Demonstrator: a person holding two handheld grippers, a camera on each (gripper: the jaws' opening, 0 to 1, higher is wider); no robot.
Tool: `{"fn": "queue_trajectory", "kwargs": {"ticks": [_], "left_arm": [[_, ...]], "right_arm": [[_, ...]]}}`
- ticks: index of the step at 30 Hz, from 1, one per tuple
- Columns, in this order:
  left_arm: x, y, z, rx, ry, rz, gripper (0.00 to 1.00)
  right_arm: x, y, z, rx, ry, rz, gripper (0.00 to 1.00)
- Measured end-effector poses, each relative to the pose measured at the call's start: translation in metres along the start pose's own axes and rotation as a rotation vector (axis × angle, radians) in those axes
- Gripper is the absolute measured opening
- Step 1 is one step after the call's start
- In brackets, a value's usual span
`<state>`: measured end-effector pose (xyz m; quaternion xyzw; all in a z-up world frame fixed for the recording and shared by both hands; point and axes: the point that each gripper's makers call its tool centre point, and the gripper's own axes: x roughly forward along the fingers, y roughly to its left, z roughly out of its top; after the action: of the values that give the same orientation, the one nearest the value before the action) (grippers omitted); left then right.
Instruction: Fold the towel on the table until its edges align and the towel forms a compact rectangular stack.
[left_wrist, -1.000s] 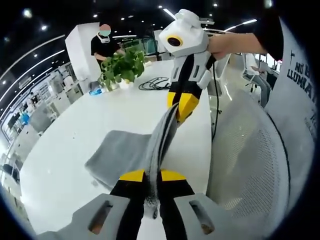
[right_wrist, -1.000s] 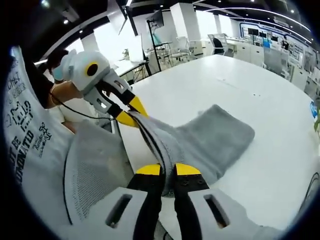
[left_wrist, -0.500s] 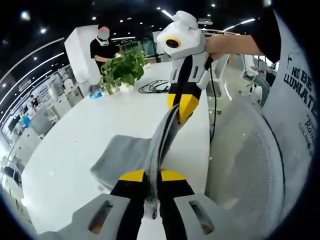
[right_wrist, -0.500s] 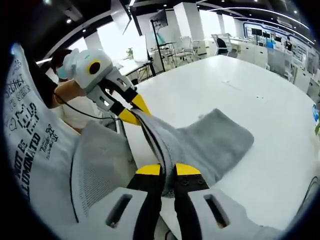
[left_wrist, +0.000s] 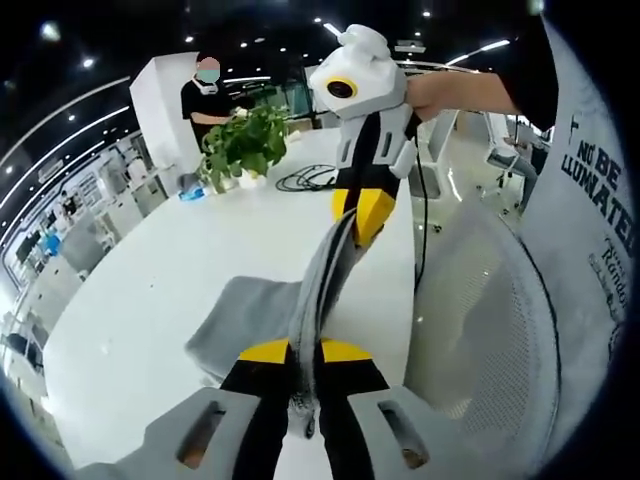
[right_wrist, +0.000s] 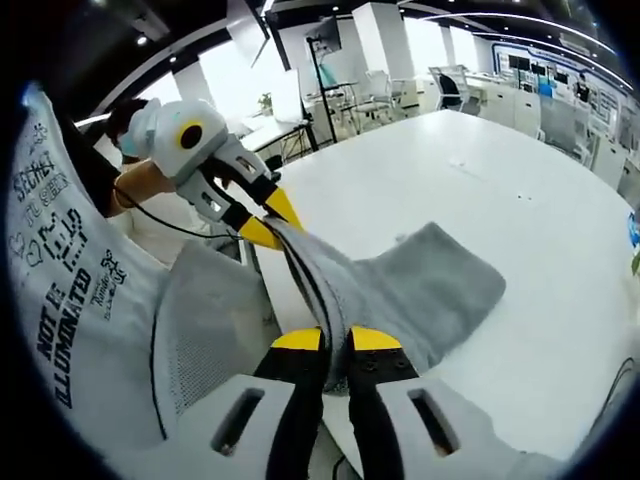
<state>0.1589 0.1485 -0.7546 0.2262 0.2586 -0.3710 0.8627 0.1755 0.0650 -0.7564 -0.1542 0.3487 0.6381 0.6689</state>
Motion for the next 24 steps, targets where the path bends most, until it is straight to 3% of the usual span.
{"fn": "queue_trajectory", "kwargs": {"ticks": [15, 24], "left_arm": [[0.007, 0.029, 0.016, -0.054, -0.04, 0.001, 0.1], [0.017, 0.048, 0.017, -0.079, -0.042, 0.004, 0.09]], "right_arm": [[-0.005, -0.027, 0.016, 0.054, -0.066, -0.06, 0.06], [0.0, -0.047, 0.025, 0.08, -0.09, -0.087, 0.06]]}}
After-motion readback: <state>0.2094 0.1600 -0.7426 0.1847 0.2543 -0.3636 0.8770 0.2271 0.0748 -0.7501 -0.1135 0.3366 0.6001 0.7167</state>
